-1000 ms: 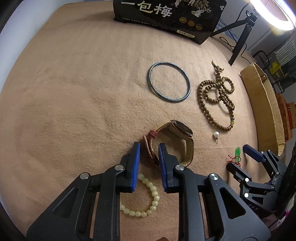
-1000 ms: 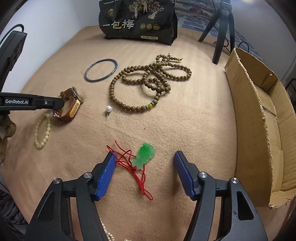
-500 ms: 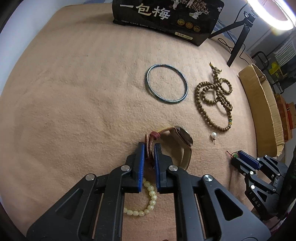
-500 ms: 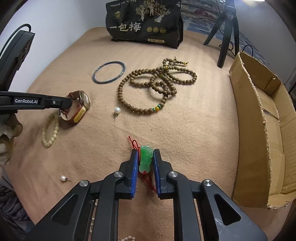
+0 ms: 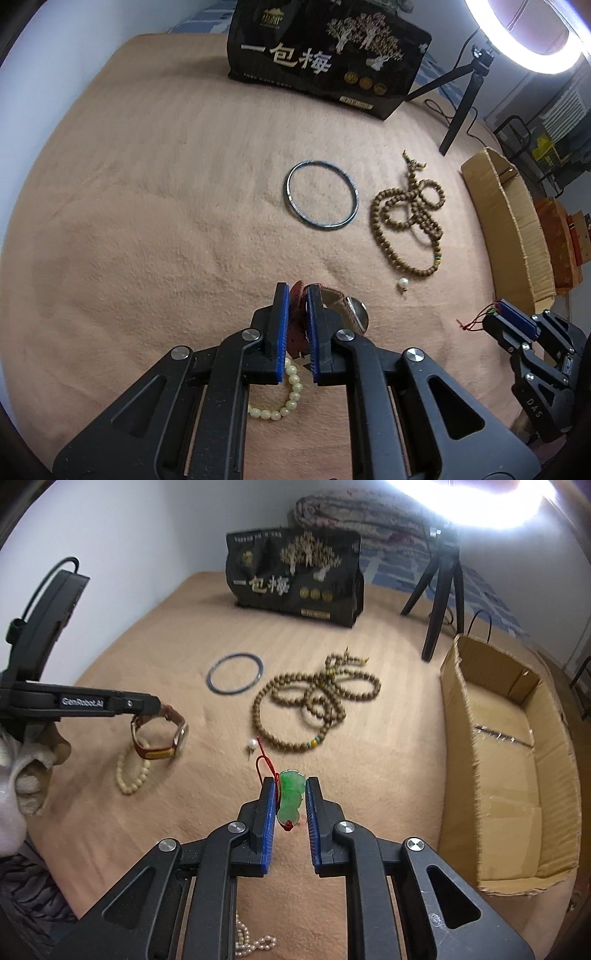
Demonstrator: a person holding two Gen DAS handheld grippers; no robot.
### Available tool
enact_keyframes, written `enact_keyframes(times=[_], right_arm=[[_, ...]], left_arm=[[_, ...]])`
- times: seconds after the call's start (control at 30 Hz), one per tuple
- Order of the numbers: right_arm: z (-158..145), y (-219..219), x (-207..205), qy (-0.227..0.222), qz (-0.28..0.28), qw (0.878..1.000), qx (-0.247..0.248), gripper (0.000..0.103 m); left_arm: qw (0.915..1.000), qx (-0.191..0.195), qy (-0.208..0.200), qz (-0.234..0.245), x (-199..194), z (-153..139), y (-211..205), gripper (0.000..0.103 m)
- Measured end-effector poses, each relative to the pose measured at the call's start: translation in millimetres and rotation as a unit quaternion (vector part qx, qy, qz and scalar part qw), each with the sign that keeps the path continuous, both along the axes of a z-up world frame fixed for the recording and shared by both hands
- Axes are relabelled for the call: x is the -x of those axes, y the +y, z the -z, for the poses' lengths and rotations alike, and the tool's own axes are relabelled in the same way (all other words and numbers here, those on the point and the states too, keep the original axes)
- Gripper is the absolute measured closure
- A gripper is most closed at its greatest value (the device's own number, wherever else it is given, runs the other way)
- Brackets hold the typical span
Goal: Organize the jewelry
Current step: 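Carry the jade pendant over the cardboard box with the right tool while the left tool lifts the watch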
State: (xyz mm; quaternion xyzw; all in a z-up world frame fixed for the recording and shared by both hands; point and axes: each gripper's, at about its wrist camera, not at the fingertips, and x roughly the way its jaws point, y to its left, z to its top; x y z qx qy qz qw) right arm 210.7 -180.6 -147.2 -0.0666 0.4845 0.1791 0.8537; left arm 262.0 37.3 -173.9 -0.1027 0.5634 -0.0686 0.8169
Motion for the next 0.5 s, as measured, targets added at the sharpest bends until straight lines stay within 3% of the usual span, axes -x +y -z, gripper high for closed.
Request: enact_keyframes(times=[0.5], right_arm=[[-50.1, -49.7, 2.4, -0.056, 0.038, 0.998, -0.008, 0.089]], left_arm=[[0.9984, 0.014, -0.056, -0.001, -0.1, -41.8, -15.8, 0.096]])
